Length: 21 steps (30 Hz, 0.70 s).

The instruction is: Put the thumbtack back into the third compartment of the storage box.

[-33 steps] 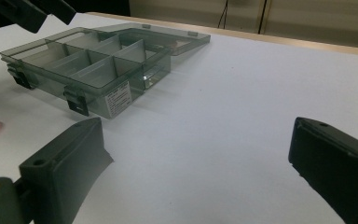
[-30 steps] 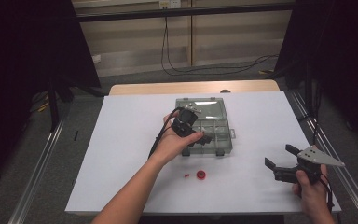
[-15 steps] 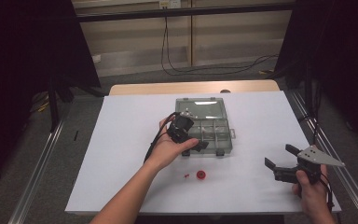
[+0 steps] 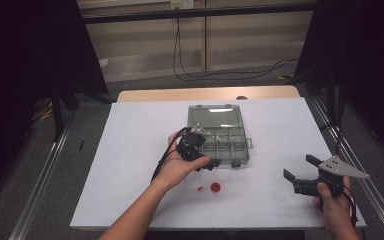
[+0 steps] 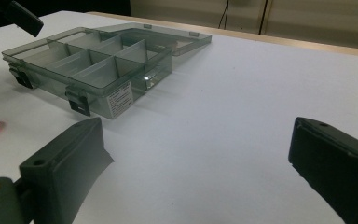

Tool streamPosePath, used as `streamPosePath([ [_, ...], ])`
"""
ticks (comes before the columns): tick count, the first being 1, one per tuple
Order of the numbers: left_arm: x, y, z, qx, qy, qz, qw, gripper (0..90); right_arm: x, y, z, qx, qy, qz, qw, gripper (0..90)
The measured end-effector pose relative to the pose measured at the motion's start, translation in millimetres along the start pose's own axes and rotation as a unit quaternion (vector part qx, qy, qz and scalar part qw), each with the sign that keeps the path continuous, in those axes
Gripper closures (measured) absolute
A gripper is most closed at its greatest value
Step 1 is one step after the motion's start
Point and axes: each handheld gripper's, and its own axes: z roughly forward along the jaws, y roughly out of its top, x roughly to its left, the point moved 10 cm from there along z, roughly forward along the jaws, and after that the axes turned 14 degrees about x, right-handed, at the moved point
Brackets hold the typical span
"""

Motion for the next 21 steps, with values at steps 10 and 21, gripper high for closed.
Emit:
streamPosePath([
  [10,-6.5,-9.9,-3.5,-0.005,-0.004,0.001,1.0,1.9,0.5,0.0,0.7,0.0,0.0,-0.001,1.0,3.3],
  [21,-17.4,-22.6,-7.4,-0.009,-0.009,0.007,0.9999,2.2,2.8,-0.1,2.8,0.002,0.001,-0.005,1.0,3.2],
])
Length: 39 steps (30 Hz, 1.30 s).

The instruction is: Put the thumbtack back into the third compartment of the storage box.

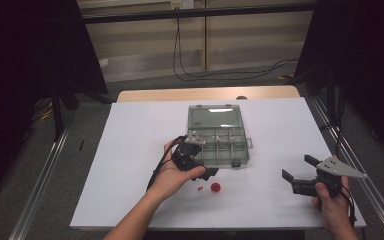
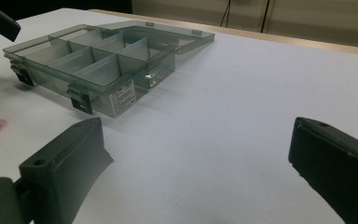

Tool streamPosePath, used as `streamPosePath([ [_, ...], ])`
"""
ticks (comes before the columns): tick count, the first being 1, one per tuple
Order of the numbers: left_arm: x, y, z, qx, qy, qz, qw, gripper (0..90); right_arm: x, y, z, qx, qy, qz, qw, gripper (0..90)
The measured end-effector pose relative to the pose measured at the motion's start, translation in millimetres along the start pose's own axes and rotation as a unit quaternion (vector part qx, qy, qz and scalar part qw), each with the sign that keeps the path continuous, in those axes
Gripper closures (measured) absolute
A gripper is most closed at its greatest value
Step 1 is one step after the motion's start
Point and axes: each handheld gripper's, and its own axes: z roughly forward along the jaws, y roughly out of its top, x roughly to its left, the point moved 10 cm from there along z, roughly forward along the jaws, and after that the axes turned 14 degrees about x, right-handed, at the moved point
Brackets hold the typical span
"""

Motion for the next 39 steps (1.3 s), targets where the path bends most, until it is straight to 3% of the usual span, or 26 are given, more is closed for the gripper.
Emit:
streamPosePath([
  [21,-12.1,-19.2,0.6,0.001,-0.003,0.007,1.0,7.9,0.7,-0.6,0.8,0.002,0.0,-0.001,1.0,3.2],
  [30,-15.0,-30.3,3.4,0.011,-0.006,0.014,0.9998,15.6,1.2,-0.8,1.2,0.003,0.0,-0.001,1.0,3.3],
  [32,-13.6,-33.2,3.6,0.019,0.003,0.021,0.9996,17.0,1.6,-0.5,1.1,0.003,0.0,-0.001,1.0,3.2],
  [39,-14.5,-38.7,5.8,0.022,0.001,0.018,0.9996,25.8,1.5,-0.4,0.8,0.003,0.0,-0.002,1.0,3.2],
])
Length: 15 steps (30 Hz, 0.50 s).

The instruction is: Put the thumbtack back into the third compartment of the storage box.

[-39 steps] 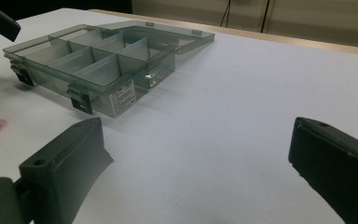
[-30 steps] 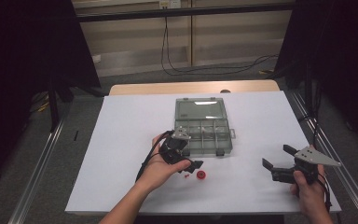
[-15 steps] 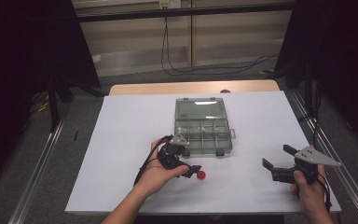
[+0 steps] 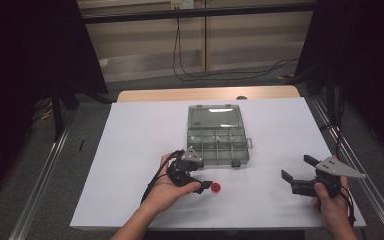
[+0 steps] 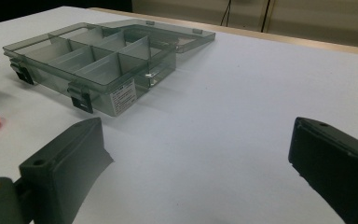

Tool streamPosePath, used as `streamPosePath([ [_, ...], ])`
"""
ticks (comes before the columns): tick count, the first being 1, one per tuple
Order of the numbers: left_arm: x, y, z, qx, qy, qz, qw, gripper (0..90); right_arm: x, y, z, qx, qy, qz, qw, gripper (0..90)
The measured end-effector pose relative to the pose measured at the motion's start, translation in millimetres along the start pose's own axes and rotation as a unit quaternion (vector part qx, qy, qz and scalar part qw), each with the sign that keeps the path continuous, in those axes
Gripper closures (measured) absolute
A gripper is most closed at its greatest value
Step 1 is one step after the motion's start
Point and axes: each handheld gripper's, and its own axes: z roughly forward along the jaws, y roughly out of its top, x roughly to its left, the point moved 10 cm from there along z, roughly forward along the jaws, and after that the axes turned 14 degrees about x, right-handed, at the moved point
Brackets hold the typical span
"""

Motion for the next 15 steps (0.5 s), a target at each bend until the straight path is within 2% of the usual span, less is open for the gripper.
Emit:
streamPosePath([
  [5,0.1,-2.8,0.1,0.005,-0.009,-0.002,0.9999,34.3,-0.7,-0.1,-0.1,0.0,-0.001,0.0,1.0,3.3],
  [15,-3.3,-10.8,4.7,0.027,-0.025,0.01,0.9993,52.5,-0.8,0.0,-0.4,0.0,-0.001,0.001,1.0,3.3],
])
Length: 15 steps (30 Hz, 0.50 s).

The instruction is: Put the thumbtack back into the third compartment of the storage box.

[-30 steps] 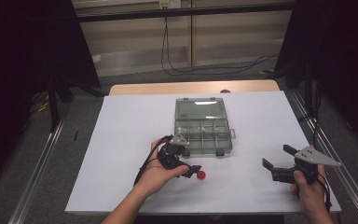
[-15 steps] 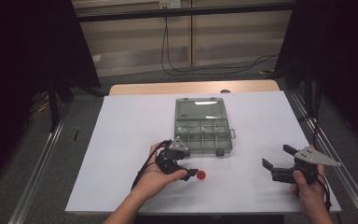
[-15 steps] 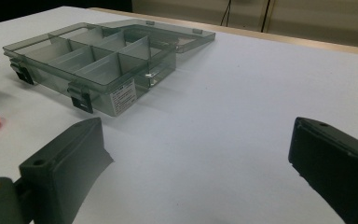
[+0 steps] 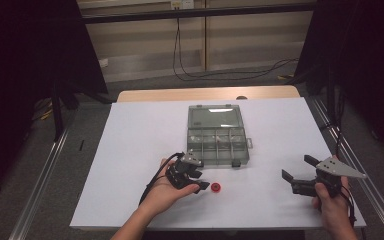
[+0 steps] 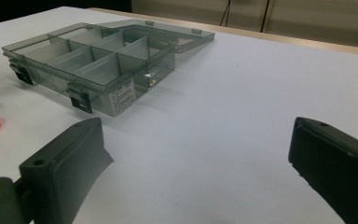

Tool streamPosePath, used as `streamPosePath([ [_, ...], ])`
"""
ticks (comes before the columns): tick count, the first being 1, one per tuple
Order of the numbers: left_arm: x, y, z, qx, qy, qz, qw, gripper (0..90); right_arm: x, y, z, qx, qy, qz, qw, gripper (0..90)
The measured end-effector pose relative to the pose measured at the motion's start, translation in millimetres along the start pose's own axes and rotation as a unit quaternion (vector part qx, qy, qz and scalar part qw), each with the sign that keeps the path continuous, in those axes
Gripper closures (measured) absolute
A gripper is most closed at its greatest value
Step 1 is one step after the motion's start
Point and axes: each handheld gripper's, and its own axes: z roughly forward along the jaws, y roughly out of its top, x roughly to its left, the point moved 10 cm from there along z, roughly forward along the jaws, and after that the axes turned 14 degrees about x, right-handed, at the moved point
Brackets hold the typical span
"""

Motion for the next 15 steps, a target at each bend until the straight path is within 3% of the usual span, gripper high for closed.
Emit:
streamPosePath([
  [6,0.1,-2.9,-0.2,0.007,-0.003,0.004,1.0,64.6,-0.1,0.0,0.2,0.0,-0.002,-0.001,1.0,3.3],
  [15,-0.4,-7.1,0.9,0.017,-0.01,0.009,0.9998,74.4,-0.3,0.2,-0.3,0.0,-0.001,0.0,1.0,3.3],
])
